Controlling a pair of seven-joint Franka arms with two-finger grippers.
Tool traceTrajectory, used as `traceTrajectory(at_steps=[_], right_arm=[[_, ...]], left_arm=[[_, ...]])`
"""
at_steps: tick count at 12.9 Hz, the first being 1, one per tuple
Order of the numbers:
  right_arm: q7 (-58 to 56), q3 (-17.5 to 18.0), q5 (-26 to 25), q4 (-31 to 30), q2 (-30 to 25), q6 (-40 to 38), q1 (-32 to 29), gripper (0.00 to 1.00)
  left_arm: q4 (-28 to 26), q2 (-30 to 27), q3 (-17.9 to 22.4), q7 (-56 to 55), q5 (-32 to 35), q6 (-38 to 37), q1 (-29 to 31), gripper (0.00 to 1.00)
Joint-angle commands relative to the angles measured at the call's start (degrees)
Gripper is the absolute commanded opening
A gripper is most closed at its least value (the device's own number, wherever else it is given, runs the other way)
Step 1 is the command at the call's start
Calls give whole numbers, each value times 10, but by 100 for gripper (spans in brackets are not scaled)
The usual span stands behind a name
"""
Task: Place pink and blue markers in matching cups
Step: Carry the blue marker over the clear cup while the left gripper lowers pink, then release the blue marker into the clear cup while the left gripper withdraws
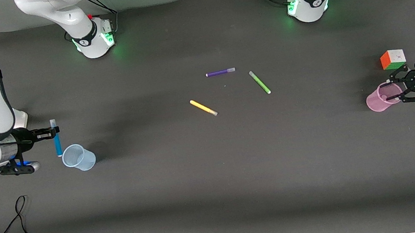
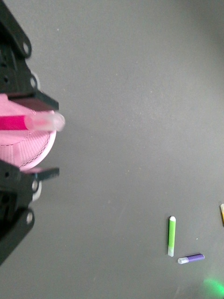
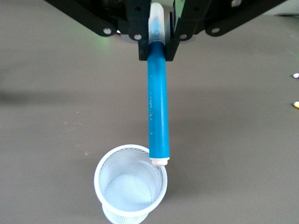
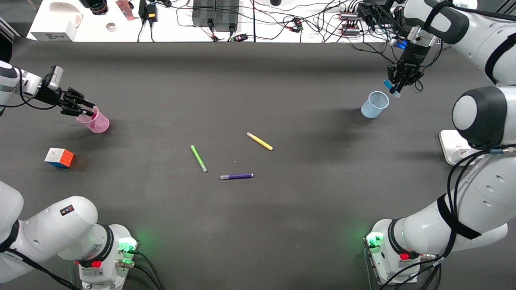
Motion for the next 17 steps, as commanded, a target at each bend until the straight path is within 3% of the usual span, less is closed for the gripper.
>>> traceTrajectory(at_steps=[1,3,6,12,17], right_arm=[[-17,-1,33,85,78,-63,-33,0],[-17,-1,42,129,118,-91,-36,0],[-16,0,64,146,154,-96,-45,0],[-17,5,75,161,194,-99,-60,0],[-17,8,78,164,217,-100,-73,0]], left_arm=[[14,6,-5,16,-11,-13,9,100],[36,0,-6,-2,-11,-34,5,100],[82,-15,-5,-138,8,-95,-4,100],[83,-126,-8,-387,92,-130,-59,100],[83,-220,-10,-599,175,-143,-151,100]])
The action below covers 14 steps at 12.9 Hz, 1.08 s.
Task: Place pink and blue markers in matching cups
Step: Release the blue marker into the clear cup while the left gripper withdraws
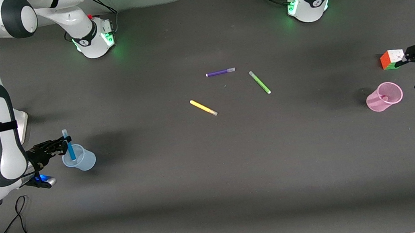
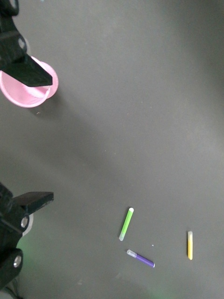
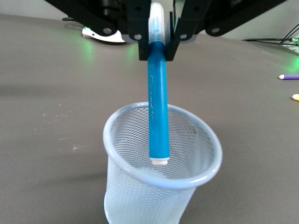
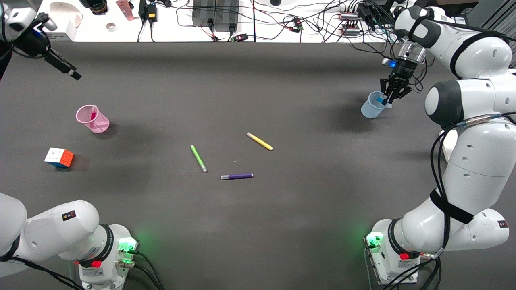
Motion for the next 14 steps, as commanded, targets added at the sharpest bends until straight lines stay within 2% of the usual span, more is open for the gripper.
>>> traceTrajectory(at_steps=[1,3,6,7,8,9,14], right_arm=[[-17,5,14,27,24,-19,-13,0],[-27,5,14,27,29,-19,-13,0],[-26,5,14,39,35,-19,-13,0],[-24,5,13,40,35,-19,-11,25],[-25,5,13,40,35,-19,-11,73],[-25,5,13,42,35,-19,-11,100],[-21,5,6,53,10,-19,-3,100]], left_arm=[[-10,-55,6,-122,50,-6,-57,100],[4,-72,4,-191,100,-5,-104,100],[60,-67,0,-316,163,-35,-164,100],[72,-67,-1,-358,183,-42,-183,100],[78,-67,-3,-400,196,-44,-201,100],[84,-66,-4,-444,197,-49,-211,100],[101,-61,-16,-629,219,-70,-263,100]])
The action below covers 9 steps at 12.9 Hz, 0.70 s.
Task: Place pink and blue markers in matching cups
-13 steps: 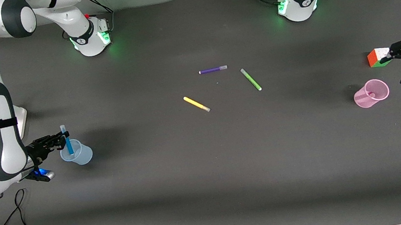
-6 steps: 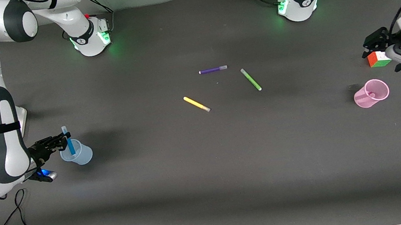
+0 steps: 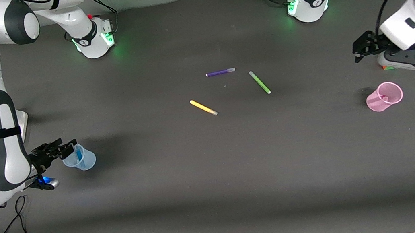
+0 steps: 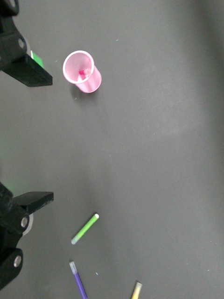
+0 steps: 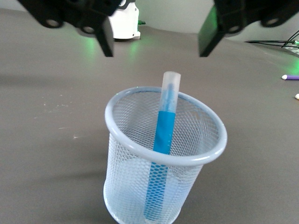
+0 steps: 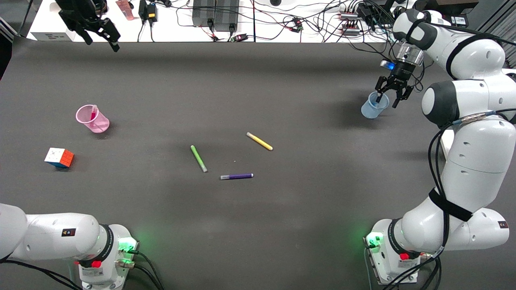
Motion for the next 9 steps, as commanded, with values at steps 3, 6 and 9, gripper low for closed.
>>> traceTrajectory(at_steps=[3,6,9], right_arm=[[-1,-10,-17,22,-69,1,32,100],[45,-11,-36,5,-133,34,46,100],[77,-19,-61,-46,-211,77,78,100]], left_arm=[[20,11,4,-95,38,-54,-40,100],[20,17,2,-95,36,-55,-42,100],[21,18,0,-90,36,-50,-40,100]])
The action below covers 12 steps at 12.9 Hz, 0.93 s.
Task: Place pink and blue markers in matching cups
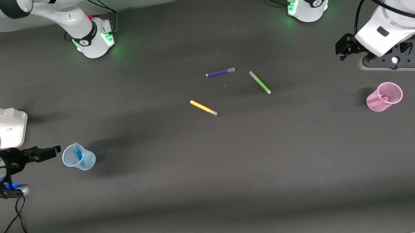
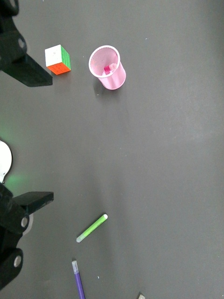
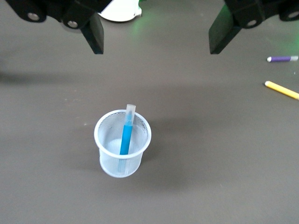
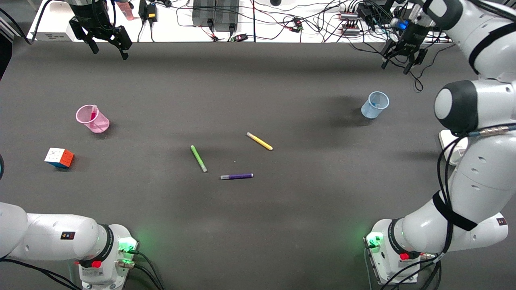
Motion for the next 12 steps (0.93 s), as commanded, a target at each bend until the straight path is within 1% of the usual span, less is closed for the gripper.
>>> traceTrajectory(at_steps=[1,3,5,6,8,11,12], right_arm=[[40,-9,-25,-101,-103,65,27,100],[44,-9,-44,-174,-170,121,41,100],[72,-8,-68,-218,-218,158,58,100],[83,-9,-78,-229,-232,170,70,100],[96,-6,-96,-226,-244,174,73,100],[95,1,-102,-202,-251,175,69,100],[95,16,-110,-196,-252,174,56,100]], left_arm=[[19,8,1,-9,9,-10,-6,100],[20,8,1,-9,9,-8,-7,100],[20,10,1,-6,8,-6,-5,100],[20,10,1,-5,8,-7,-6,100],[24,13,1,-5,8,-5,-6,100],[28,15,1,-4,8,-8,-5,100],[29,16,1,-4,8,-7,-2,100]])
